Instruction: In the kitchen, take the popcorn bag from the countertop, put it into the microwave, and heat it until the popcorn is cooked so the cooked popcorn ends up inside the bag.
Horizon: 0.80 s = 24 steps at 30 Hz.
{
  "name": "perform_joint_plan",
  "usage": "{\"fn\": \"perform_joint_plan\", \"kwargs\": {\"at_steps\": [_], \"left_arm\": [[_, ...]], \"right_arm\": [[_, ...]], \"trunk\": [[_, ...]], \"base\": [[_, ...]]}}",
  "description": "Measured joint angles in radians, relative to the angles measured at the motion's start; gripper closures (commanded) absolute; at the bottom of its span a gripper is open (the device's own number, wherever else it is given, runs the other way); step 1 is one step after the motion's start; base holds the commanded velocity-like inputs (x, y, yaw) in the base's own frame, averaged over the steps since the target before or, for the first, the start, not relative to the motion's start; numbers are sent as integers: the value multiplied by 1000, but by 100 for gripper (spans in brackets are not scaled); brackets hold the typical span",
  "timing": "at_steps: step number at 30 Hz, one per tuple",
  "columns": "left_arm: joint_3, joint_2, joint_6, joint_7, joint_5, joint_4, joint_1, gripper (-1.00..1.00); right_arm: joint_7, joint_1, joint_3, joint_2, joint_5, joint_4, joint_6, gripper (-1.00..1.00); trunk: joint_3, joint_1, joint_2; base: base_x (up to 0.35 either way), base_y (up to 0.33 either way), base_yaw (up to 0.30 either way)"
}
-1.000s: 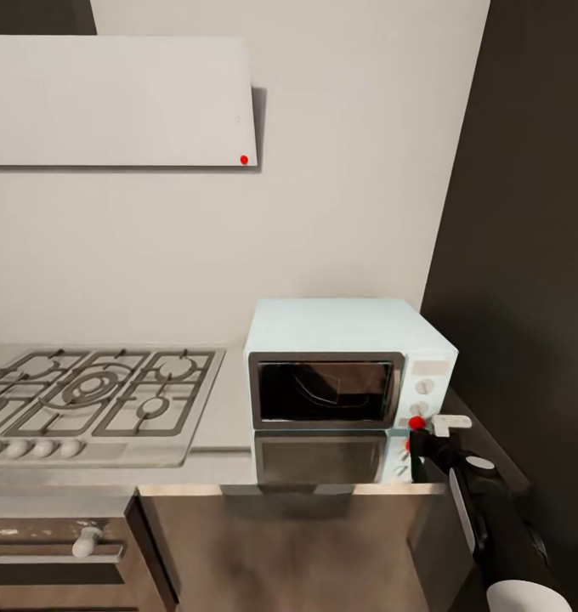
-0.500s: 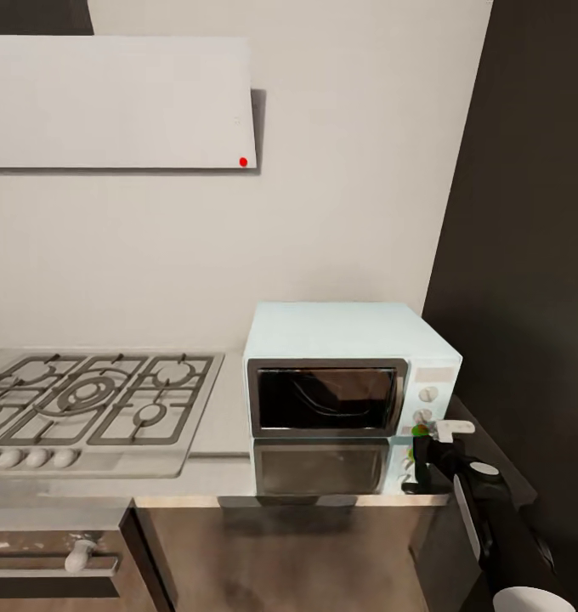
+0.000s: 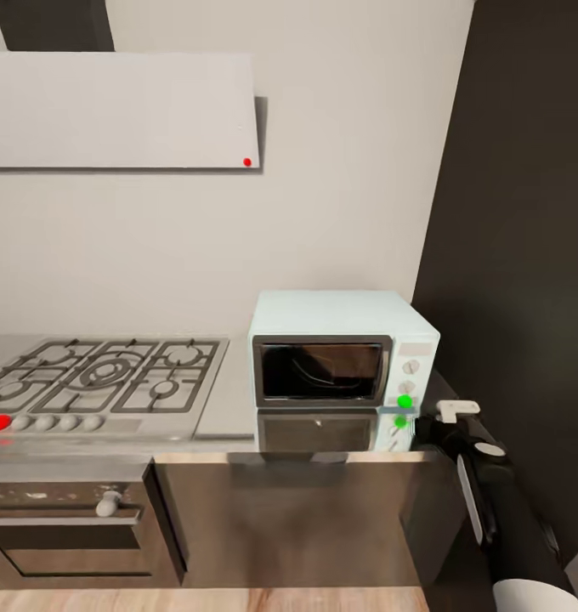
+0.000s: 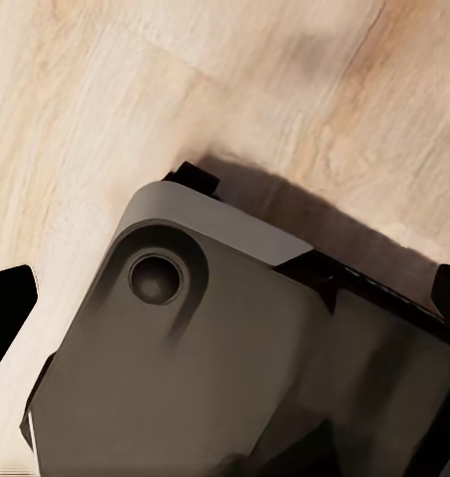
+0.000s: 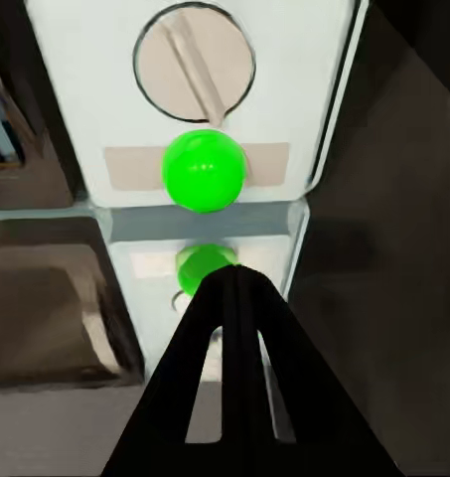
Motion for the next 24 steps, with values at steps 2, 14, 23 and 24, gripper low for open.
{"fn": "perform_joint_plan", "kwargs": {"at_steps": [2,14,23,24], "left_arm": [[0,-1,0,0,0,0,0,-100],[0,-1,2,0,-5,1,0,-100],[-1,0,6,-1,-8,1,0,-100],[-2,0,7,-1,-9,1,0,-100]], "right_arm": [[1,0,0,6,-3,-71,107,100],[-14,170,-7,-9,-2,319,61,100],[-105,167,7,-102,69,1278,-612,100],[-108,195,8,-103,68,1301,-634,100]], "trunk": [[0,0,0],[0,0,0],[0,0,0],[0,-1,0]], "base": [[-345,0,0],[-344,0,0],[-168,0,0],[-8,0,0]]}}
